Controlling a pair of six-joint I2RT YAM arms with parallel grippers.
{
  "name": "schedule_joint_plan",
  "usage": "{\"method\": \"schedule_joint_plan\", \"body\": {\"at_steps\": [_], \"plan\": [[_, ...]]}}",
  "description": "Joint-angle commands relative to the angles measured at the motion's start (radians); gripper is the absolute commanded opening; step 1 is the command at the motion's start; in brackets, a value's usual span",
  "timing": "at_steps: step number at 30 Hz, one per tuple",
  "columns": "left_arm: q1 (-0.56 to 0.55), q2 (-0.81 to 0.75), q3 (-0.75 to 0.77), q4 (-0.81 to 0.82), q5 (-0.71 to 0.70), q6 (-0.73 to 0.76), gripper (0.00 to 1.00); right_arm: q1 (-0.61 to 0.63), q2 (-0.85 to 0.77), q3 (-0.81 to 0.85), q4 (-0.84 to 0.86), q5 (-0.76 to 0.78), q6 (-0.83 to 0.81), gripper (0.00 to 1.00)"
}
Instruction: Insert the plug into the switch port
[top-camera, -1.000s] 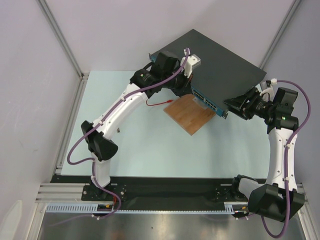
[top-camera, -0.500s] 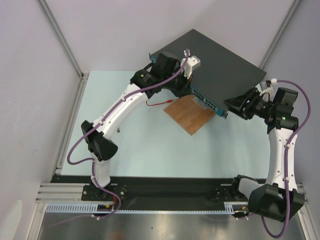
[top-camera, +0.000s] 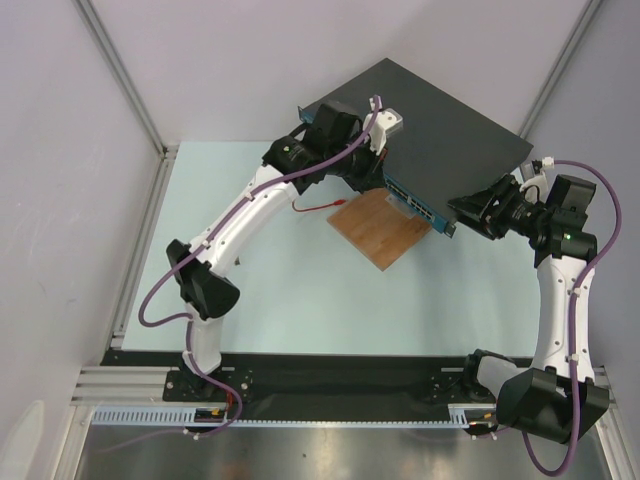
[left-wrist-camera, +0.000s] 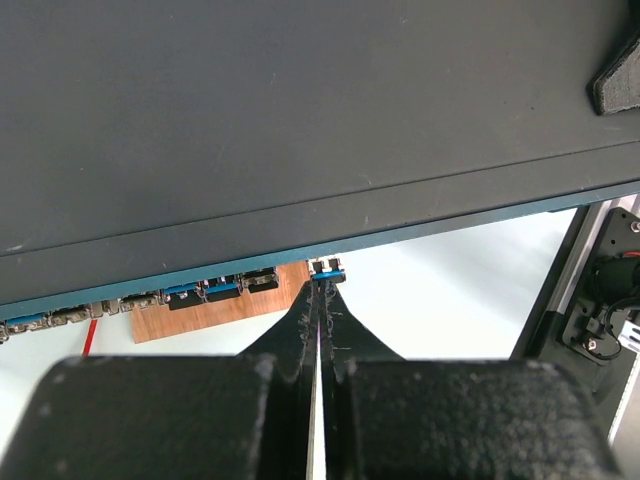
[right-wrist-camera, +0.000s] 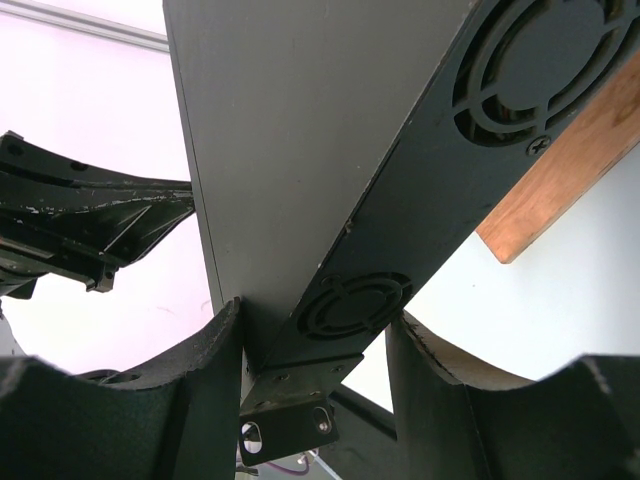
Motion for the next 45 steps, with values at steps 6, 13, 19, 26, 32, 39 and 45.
{"method": "schedule_joint_plan", "body": {"at_steps": [6, 13, 19, 26, 32, 39, 45], "plan": [[-0.007, 0.011, -0.038, 0.137, 0.022, -0.042, 0.0, 0.062, 0.014, -0.023, 0.007, -0.017, -0.27, 0.0], [-0.008, -0.014, -0.167, 0.346, -0.034, -0.071, 0.0, 0.065, 0.027, -0.029, 0.022, -0.028, -0.257, 0.0], [-0.011, -0.012, -0.213, 0.502, -0.041, -0.112, 0.0, 0.075, 0.024, -0.033, 0.03, -0.025, -0.248, 0.0], [-0.007, -0.034, -0.204, 0.5, -0.037, -0.122, 0.06, 0.07, 0.024, -0.019, 0.025, -0.011, -0.256, 0.0], [0.053, -0.169, -0.325, 0.475, -0.026, -0.082, 0.21, 0.042, 0.011, -0.009, 0.007, -0.003, -0.271, 0.01], [0.171, -0.397, -0.524, 0.411, -0.02, -0.019, 0.32, 0.015, 0.007, 0.013, -0.03, -0.028, -0.293, 0.18], [0.301, -0.509, -0.707, 0.334, -0.113, 0.043, 0.46, -0.004, 0.01, 0.051, -0.073, -0.015, -0.323, 0.67]]}}
